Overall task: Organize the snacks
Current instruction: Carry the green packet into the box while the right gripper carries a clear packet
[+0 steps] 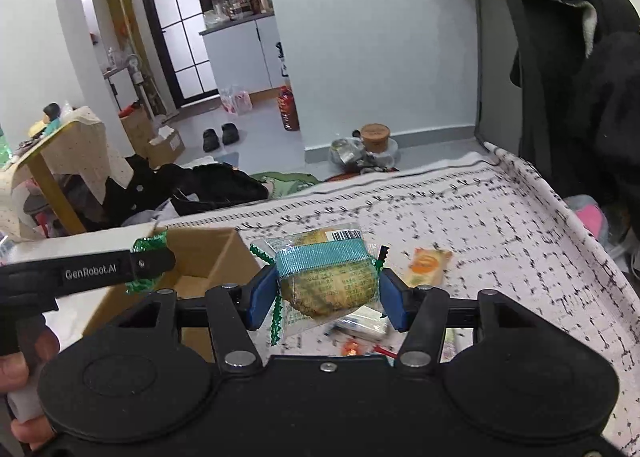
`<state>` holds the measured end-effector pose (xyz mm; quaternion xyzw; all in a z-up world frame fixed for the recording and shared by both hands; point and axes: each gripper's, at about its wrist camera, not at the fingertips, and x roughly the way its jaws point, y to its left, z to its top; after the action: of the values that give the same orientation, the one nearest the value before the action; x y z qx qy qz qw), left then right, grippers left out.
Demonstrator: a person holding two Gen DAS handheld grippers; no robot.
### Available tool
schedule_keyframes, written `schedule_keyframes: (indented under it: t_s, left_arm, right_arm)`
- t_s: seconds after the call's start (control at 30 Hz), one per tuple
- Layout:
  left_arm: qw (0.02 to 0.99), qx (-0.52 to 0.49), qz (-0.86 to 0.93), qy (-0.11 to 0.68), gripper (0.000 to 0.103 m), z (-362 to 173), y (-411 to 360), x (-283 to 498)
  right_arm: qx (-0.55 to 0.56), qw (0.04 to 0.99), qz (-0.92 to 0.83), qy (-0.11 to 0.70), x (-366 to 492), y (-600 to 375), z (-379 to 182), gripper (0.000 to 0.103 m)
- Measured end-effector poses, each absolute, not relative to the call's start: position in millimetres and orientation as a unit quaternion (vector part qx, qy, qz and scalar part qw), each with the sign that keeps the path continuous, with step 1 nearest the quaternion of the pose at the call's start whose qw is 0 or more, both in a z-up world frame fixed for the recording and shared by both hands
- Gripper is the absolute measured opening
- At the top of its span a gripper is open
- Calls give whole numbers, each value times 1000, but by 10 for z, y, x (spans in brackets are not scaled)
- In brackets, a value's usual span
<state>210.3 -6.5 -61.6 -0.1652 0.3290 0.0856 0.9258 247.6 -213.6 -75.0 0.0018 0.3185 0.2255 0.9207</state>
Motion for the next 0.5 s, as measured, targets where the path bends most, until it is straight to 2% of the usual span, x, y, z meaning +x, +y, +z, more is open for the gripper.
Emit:
schedule_keyframes:
  t_s: [0.5]
  left_arm:
    - [920, -173, 114, 332, 31, -616, 429, 1786]
  right_arm:
    - [4, 915, 257, 310, 2356, -1725, -718, 54]
